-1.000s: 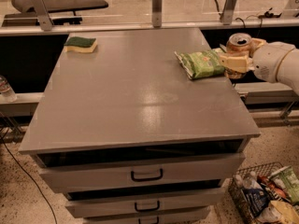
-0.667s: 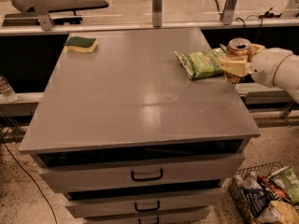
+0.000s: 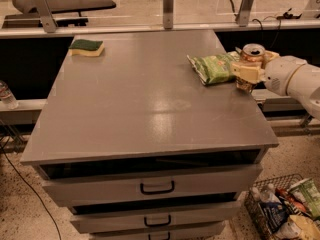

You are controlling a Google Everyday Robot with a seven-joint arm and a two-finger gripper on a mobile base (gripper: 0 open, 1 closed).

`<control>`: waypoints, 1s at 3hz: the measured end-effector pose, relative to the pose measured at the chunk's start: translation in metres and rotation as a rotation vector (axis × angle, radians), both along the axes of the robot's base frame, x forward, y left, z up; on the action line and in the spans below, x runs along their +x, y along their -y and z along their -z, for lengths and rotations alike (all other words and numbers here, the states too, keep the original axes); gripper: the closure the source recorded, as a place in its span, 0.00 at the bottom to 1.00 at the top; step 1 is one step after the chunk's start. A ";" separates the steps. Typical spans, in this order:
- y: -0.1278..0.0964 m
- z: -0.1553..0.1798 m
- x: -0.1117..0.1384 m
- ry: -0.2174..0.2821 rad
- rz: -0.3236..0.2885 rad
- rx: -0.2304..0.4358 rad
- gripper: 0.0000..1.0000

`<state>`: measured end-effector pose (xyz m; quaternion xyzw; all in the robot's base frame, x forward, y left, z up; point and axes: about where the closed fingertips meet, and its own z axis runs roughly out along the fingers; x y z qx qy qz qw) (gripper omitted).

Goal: Move orange can near green jalapeno chip bag

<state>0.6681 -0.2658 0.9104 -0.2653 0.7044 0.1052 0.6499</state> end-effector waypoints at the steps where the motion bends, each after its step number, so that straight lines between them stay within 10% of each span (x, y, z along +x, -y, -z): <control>1: 0.000 0.005 0.006 -0.001 -0.002 0.016 0.37; 3: -0.008 0.014 0.017 0.008 -0.017 0.053 0.00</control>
Offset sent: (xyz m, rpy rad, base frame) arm 0.0148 -0.0046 -0.0181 0.0456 -0.0008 -0.0033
